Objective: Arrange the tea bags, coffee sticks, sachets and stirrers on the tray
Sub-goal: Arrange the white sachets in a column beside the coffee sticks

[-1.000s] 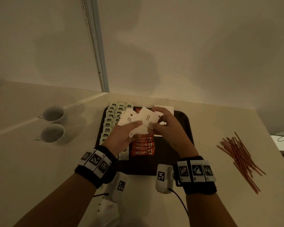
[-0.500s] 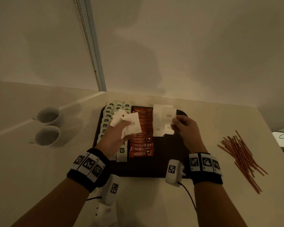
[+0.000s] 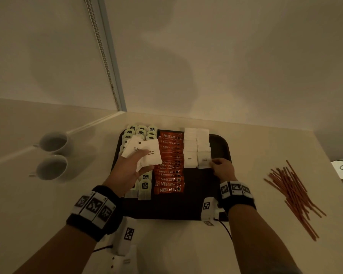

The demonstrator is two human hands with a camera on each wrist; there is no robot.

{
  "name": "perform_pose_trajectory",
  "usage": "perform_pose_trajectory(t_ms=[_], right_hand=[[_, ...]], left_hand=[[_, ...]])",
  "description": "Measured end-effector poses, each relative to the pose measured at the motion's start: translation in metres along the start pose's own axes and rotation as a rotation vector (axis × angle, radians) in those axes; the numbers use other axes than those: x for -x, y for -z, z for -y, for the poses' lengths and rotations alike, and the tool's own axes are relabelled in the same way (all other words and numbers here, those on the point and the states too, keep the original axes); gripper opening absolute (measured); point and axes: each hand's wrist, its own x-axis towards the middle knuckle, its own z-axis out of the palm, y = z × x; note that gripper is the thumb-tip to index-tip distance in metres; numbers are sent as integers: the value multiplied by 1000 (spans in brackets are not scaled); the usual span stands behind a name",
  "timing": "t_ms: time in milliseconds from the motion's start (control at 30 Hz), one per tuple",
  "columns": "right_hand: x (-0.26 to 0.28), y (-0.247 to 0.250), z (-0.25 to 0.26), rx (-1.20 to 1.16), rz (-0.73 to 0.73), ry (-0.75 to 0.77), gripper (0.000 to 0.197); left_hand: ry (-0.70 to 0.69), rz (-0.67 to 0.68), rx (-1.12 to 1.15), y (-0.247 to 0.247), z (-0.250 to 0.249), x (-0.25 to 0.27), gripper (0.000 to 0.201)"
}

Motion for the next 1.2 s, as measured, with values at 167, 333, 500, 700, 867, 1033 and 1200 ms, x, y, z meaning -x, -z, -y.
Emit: perform_pose_trajectory(t_ms=[167,333,500,700,867,1033,1200], right_hand=[[1,-2,2,47,-97,21,21],[8,-2,11,95,-173,63,17],[62,-4,81,-258,94,364,18],[105,-16,129,-287,314,629,16],[108,-18,128,-413,223,552,9],[118,-6,118,-381,522,452,27],[122,-8,112,-270,495,498,20]], left_hand=[[26,-12,49,1,2,-2,27],[27,5,33,-1,4,-2,25],[12,32,10,-5,5,-3,24],[-29,109,-142,-7,8,1,19],[-51,137,-249,-3,11,3,25],[-99,9,-206,1,2,-3,34],[-101,53,-352,2,2,-5,26]])
